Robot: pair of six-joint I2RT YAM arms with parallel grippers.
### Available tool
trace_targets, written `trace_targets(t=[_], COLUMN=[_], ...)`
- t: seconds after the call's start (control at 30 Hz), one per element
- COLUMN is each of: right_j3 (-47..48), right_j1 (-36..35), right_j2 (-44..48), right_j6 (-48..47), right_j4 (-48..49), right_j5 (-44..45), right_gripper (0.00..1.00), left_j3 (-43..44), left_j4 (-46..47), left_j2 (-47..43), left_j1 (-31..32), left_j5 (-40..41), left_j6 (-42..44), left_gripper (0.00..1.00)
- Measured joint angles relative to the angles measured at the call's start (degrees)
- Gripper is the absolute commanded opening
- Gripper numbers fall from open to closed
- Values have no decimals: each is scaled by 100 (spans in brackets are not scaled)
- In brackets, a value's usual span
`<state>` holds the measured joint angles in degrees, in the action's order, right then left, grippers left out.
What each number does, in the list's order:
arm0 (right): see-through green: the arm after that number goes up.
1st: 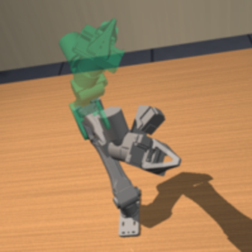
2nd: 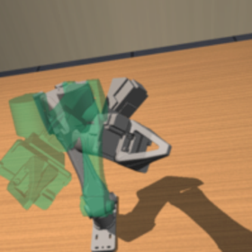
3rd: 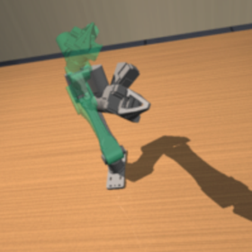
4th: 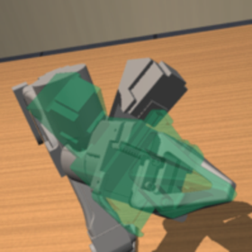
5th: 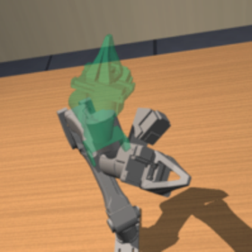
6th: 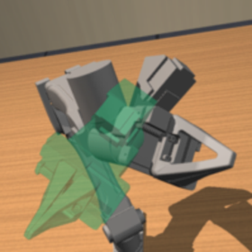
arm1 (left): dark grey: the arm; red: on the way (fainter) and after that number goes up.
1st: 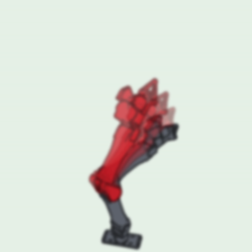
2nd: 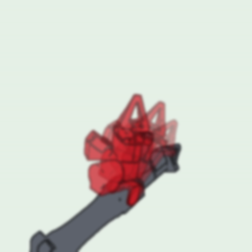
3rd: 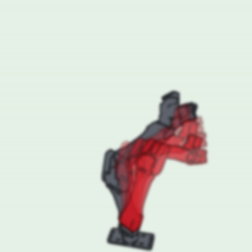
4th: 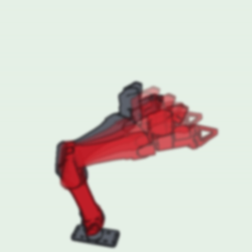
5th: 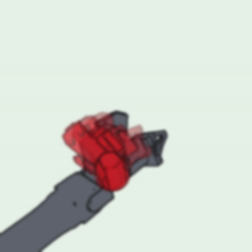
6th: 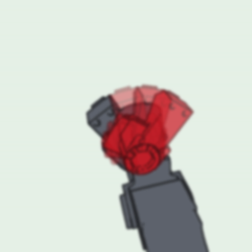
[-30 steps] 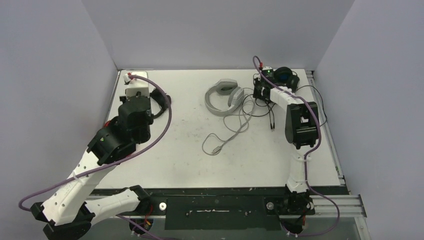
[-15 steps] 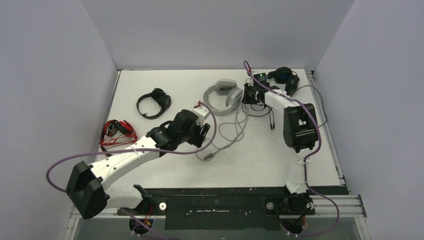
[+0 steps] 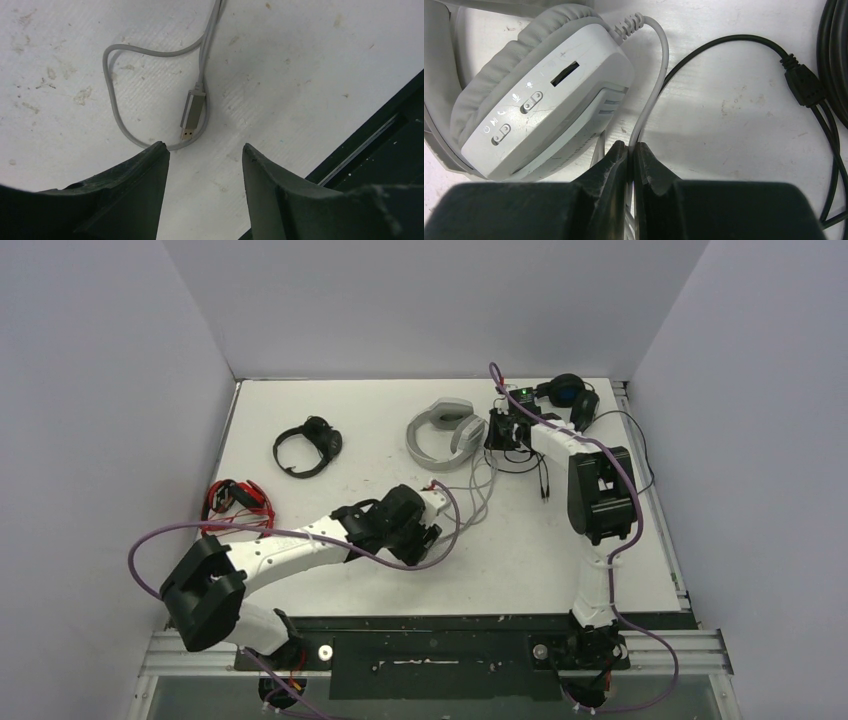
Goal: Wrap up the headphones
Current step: Untie the headphones cable at the center of the board.
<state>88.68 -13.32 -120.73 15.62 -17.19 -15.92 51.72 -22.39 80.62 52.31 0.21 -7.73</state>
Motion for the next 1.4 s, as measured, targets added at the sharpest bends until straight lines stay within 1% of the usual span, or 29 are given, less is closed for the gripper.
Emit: trace_targets(t=[0.07,0.13,0.17,0.3,0.37,0.47,0.6,0.7,0.77,0.87,0.9,0.93,1.0,1.1,1.23,1.33,1.4], right_j3=[0,-2,-4,-4,-4,-4,-4,-9,-9,-9,-9,-9,-9,-9,-11,-11,-11], right_j1=[0,0,0,0,0,0,0,0,0,0,0,0,0,0,13,35,76], right_j2=[0,0,0,0,0,0,0,0,0,0,0,0,0,0,0,0,0], right_j6=[0,0,0,0,0,0,0,2,2,2,2,2,2,2,4,26,46], right_j4=[2,2,4,9,15,24,42,44,44,46,46,46,46,48,48,46,44], right_j5=[-2,-4,-7,-17,-26,-48,-68,-72,-85,-94,-94,-96,-103,-107,-109,-109,-107], right_gripper=[6,6,6,6,6,6,6,6,6,6,6,6,6,6,6,4,4], left_j3=[-22,-22,-22,-120,-240,-291,-291,-273,-210,31,118,208,352,566,684,713,730], left_j4=[-4,-4,-15,92,243,306,570,658,667,684,682,664,621,442,251,-227,-697], left_j2=[131,269,328,385,385,442,741,988,1172,1443,1537,1613,1749,1847,1934,1812,1432], left_j1=[116,212,229,116,76,87,103,125,153,271,334,404,533,673,691,688,688], left_j5=[149,404,533,706,704,686,686,713,765,951,1010,1080,1228,1502,1808,2039,2249], left_j6=[-7,-87,-173,-516,-599,-649,-625,-544,-490,-398,-363,-343,-326,-323,-387,-426,-472], left_gripper=[52,46,45,52,53,53,53,50,47,36,29,21,0,0,0,0,0])
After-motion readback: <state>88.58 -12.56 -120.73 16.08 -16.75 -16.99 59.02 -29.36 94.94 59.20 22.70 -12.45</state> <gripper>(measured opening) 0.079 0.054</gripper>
